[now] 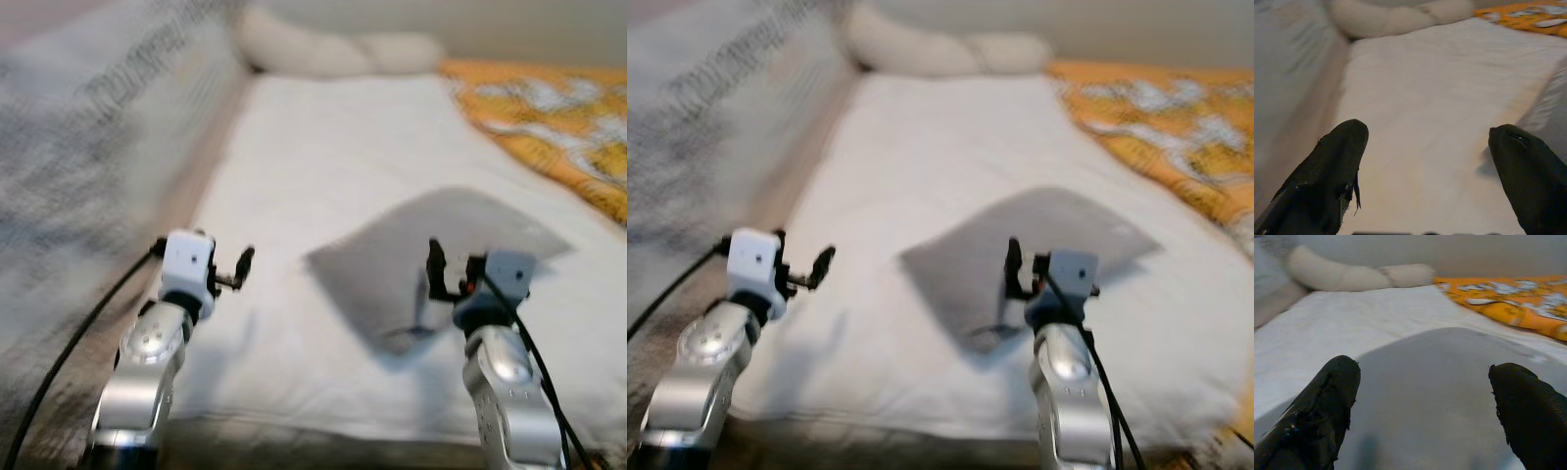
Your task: Clean up the room
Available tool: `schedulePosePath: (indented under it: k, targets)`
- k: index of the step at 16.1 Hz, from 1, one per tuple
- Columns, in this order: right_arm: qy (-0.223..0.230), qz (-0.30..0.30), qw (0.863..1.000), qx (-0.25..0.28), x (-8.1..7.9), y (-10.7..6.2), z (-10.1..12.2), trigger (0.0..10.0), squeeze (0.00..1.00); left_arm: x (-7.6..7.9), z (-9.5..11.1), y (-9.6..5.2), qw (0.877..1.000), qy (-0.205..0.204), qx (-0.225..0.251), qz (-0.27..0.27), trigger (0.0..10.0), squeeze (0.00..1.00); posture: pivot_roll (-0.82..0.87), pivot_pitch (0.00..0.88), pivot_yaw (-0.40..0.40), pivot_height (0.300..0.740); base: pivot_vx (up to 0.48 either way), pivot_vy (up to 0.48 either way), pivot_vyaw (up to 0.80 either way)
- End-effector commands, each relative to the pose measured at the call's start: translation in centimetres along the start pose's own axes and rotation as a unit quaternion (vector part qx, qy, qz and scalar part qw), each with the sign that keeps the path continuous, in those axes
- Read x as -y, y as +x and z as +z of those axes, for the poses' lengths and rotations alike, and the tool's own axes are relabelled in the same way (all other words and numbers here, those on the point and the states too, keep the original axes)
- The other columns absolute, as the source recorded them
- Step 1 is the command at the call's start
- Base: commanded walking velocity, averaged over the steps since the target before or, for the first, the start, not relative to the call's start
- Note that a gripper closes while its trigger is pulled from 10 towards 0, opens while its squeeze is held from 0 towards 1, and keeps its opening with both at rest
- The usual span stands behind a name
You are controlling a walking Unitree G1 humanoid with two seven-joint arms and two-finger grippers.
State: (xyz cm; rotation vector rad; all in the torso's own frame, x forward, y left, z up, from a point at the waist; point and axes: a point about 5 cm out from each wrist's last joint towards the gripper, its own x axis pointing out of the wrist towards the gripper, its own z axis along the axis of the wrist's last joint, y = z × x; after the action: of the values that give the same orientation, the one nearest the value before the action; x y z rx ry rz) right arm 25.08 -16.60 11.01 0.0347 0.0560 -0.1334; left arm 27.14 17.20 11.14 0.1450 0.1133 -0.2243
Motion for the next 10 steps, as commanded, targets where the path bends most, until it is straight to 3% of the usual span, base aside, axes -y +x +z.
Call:
schedulePosePath:
  k: [1,6,9,10]
  targets:
    - [-0.005,-0.002,1.0,0.01,0.4,0.0,0.3,10.0,0.0,0.9,0.3,0.2,1.0,0.001,0.006,-0.018,10.0,0.42,-0.03,0.0,0.018,0.74,0.296,0.0,0.0]
    - [0.015,0.005,1.0,0.0,0.4,0.1,0.3,10.0,0.0,0.5,0.0,0.0,1.0,0.011,-0.002,0.0,10.0,0.39,-0.03,0.0,0.02,0.74,0.0,0.0,0.0]
    - [0.026,-0.014,0.999,-0.03,1.5,0.3,-0.5,10.0,0.0,0.7,0.1,0.2,1.0,0.017,-0.002,-0.007,10.0,0.38,-0.04,0.0,0.026,0.74,0.0,0.0,0.0]
    - [0.026,-0.03,0.998,-0.044,2.4,0.4,-0.7,10.0,0.95,0.9,0.2,0.3,1.0,0.021,-0.002,-0.014,10.0,0.38,-0.04,0.0,0.028,0.74,0.0,0.0,0.0]
